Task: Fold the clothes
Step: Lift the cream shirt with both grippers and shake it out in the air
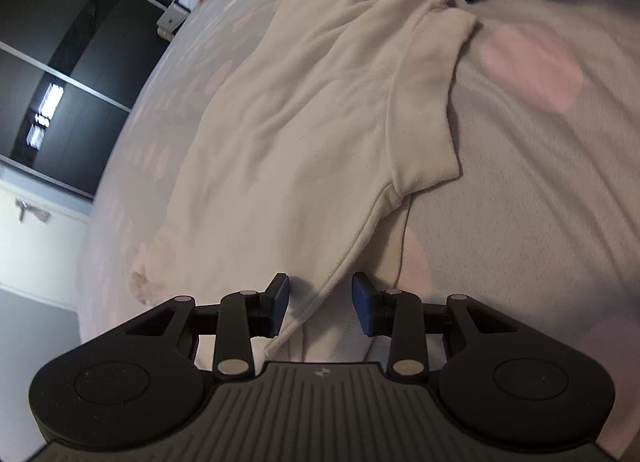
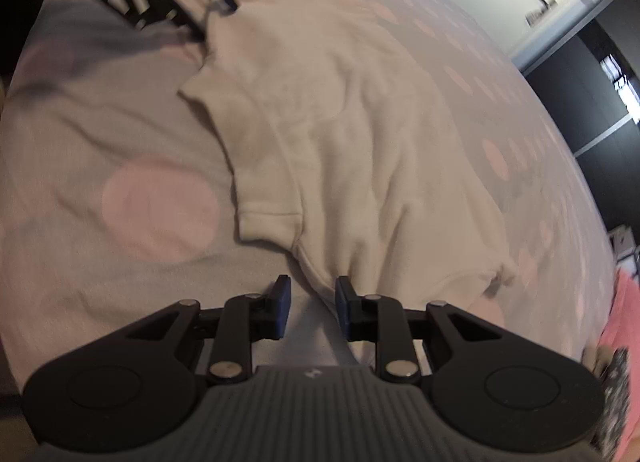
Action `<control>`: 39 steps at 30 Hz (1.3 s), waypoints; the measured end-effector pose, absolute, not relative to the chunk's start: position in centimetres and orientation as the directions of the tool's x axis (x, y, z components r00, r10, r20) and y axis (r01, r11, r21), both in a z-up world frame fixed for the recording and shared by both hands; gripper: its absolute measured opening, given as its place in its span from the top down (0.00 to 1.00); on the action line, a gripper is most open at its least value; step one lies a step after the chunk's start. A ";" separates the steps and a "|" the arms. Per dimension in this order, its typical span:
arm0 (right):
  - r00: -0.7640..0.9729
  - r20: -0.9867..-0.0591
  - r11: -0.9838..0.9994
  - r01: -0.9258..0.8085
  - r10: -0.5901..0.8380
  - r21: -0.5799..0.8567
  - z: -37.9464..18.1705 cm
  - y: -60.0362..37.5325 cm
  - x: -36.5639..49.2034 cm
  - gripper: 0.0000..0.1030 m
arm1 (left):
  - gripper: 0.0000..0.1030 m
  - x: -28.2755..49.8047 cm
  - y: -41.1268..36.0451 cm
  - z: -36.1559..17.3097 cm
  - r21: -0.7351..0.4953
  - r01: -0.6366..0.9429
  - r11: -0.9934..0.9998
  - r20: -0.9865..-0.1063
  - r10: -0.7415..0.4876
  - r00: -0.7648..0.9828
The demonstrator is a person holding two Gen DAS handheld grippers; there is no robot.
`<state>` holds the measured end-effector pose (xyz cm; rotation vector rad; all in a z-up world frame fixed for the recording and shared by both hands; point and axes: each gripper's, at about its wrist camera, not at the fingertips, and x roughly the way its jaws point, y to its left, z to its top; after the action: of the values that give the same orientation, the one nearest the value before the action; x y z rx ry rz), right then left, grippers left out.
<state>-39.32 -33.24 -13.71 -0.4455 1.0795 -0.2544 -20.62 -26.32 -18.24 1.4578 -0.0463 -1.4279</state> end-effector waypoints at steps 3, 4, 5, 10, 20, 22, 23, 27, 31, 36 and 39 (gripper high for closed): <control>0.459 -0.761 0.841 -0.052 -0.459 -0.538 -14.4 -33.1 -39.0 0.75 | 0.68 -21.0 -26.1 -19.3 0.725 0.526 -0.445 -0.657 -0.677 0.332; 0.461 -0.753 0.830 -0.061 -0.469 -0.554 -14.6 -33.0 -38.9 0.75 | 0.68 -21.0 -26.1 -19.6 0.742 0.503 -0.443 -0.642 -0.685 0.344; 0.464 -0.748 0.822 -0.069 -0.475 -0.565 -14.7 -33.1 -38.9 0.75 | 0.68 -21.1 -26.1 -20.0 0.762 0.475 -0.441 -0.624 -0.696 0.355; 0.487 -0.723 0.776 -0.133 -0.490 -0.616 -15.5 -32.3 -38.9 0.84 | 0.69 -22.6 -25.1 -22.1 0.839 0.307 -0.449 -0.537 -0.771 0.343; 0.544 -0.642 0.804 0.108 -0.540 -0.584 -11.9 -34.3 -38.7 0.92 | 0.91 -19.9 -29.9 -14.6 0.616 0.768 -0.176 -0.616 -0.715 0.331; 0.532 -0.653 0.807 0.106 -0.539 -0.581 -12.1 -34.2 -38.5 0.92 | 0.91 -19.4 -30.7 -14.3 0.597 0.786 -0.161 -0.636 -0.692 0.341; 0.524 -0.664 0.809 0.090 -0.534 -0.581 -12.4 -34.0 -38.5 0.92 | 0.91 -19.4 -30.8 -14.5 0.602 0.780 -0.171 -0.640 -0.687 0.344; 0.515 -0.675 0.798 0.030 -0.529 -0.602 -13.9 -32.6 -39.2 0.89 | 0.91 -19.4 -30.0 -14.7 0.611 0.769 -0.190 -0.649 -0.676 0.349; 0.544 -0.666 0.780 -0.032 -0.511 -0.625 -14.4 -31.0 -39.3 0.89 | 0.91 -19.5 -29.7 -14.6 0.613 0.769 -0.184 -0.647 -0.675 0.354; 0.511 -0.675 0.757 -0.069 -0.532 -0.650 -15.5 -30.7 -38.7 0.85 | 0.91 -19.7 -29.5 -14.8 0.617 0.767 -0.177 -0.646 -0.671 0.365; 0.476 -0.684 0.766 -0.033 -0.553 -0.642 -15.5 -31.8 -38.9 0.81 | 0.91 -19.5 -29.4 -15.0 0.618 0.767 -0.172 -0.649 -0.662 0.374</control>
<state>-38.94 -31.77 -15.50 -0.6454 1.0405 -0.3457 -19.50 -29.38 -14.98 1.1966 0.1142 -1.2701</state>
